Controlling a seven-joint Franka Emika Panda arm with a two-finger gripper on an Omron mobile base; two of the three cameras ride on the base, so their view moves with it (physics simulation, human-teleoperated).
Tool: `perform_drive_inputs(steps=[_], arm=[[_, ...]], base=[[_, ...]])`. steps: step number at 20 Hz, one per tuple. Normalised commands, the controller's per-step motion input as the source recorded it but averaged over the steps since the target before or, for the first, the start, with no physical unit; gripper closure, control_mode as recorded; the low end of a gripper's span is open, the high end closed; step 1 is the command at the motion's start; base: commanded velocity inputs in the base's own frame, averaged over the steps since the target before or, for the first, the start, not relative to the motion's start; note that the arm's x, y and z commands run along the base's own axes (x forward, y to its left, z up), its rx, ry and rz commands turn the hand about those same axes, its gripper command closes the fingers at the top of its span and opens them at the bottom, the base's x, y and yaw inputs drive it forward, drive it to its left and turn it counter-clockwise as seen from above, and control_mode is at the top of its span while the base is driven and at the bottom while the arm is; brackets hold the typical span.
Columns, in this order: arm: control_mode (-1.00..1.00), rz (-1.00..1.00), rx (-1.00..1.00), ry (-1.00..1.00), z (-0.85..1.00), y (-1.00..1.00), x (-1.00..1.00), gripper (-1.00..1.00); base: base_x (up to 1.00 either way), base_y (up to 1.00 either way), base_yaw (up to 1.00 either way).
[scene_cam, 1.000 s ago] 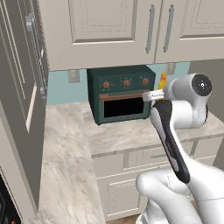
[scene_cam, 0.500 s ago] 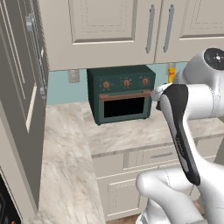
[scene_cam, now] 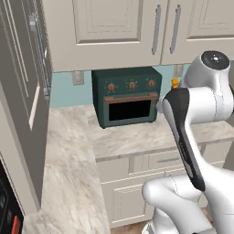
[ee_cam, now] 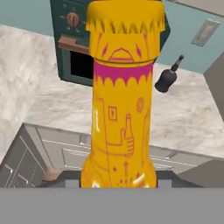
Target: Place the beer and liquor on the top shelf of the fridge to keep them out of children's reach, and place the garlic on lower shelves for easy access.
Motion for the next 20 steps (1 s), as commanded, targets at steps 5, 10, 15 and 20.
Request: perform_drive_inputs(steps=[5, 10, 15, 20], arm=[[1.0, 0.0, 0.0, 0.0, 0.0, 0.0, 0.0, 1.0], [1.0, 0.0, 0.0, 0.0, 0.0, 0.0, 0.0, 1.0], [1.0, 0.0, 0.0, 0.0, 0.0, 0.0, 0.0, 1.0], [1.0, 0.0, 0.0, 0.0, 0.0, 0.0, 0.0, 1.0]], base=[[-0.77, -0.74, -0.01], [-0.18, -1.0, -0.22], [0.0, -1.0, -0.3], [0.15, -0.99, -0.22]])
